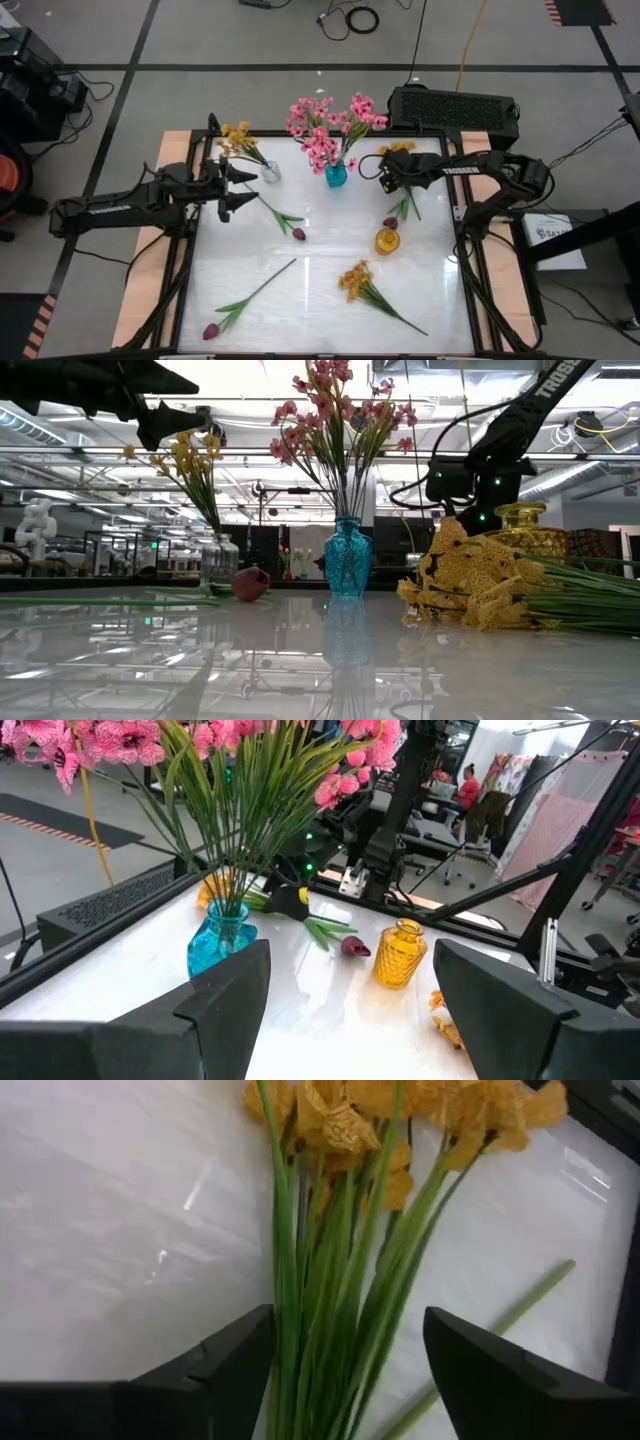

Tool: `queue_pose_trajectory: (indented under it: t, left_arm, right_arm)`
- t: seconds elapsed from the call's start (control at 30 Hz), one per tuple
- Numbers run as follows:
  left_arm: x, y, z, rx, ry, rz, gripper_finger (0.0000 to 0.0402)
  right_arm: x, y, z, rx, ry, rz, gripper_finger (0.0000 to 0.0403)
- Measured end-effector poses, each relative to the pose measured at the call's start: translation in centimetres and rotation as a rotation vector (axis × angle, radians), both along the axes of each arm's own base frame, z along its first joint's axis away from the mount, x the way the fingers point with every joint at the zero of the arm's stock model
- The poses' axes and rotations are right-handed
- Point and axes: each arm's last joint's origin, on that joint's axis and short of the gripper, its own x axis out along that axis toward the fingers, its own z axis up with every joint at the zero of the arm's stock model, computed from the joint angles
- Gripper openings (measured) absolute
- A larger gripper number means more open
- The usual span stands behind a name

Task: Sort flowers into vase by color
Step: Put the top yellow flowers into the transparent vase

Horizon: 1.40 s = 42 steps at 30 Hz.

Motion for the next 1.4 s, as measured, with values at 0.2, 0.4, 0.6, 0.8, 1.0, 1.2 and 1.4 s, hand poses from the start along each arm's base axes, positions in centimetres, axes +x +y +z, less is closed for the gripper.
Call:
queue_pose_trajectory:
  t: [0.2, 0.4, 0.6, 0.8, 1.0, 1.2, 1.4]
  left_arm:
    - [0.0, 0.0, 0.0, 0.000, 0.000, 0.000, 0.0288]
    - [0.0, 0.0, 0.0, 0.000, 0.000, 0.000, 0.0288]
    - [0.0, 0.0, 0.0, 0.000, 0.000, -0.001, 0.0288]
    - [-0.2, -0.1, 0.1, 0.009, -0.011, -0.005, 0.0288]
    - [-0.6, -0.2, 0.4, 0.017, -0.039, -0.005, 0.0288]
    - [-0.8, -0.2, 0.6, 0.018, -0.051, -0.005, 0.0288]
    - [-0.8, -0.2, 0.7, 0.021, -0.062, 0.000, 0.0288]
  right_arm:
    - [-0.4, -0.3, -0.4, 0.022, -0.022, -0.012, 0.0182]
    - [-0.5, -0.4, -1.0, 0.017, -0.068, -0.011, 0.0093]
    - [-0.3, -0.6, -0.9, -0.009, -0.080, 0.012, 0.0012]
    - [-0.1, -0.7, -0.7, -0.036, -0.102, 0.015, 0.0022]
    - [-0.5, -0.5, 1.5, -0.122, -0.160, 0.003, 0.0006]
    - [-1.2, 1.1, 6.0, -0.262, -0.313, 0.032, 0.0006]
    - [-3.6, 3.8, 11.6, -0.421, -0.567, 0.076, 0.0006]
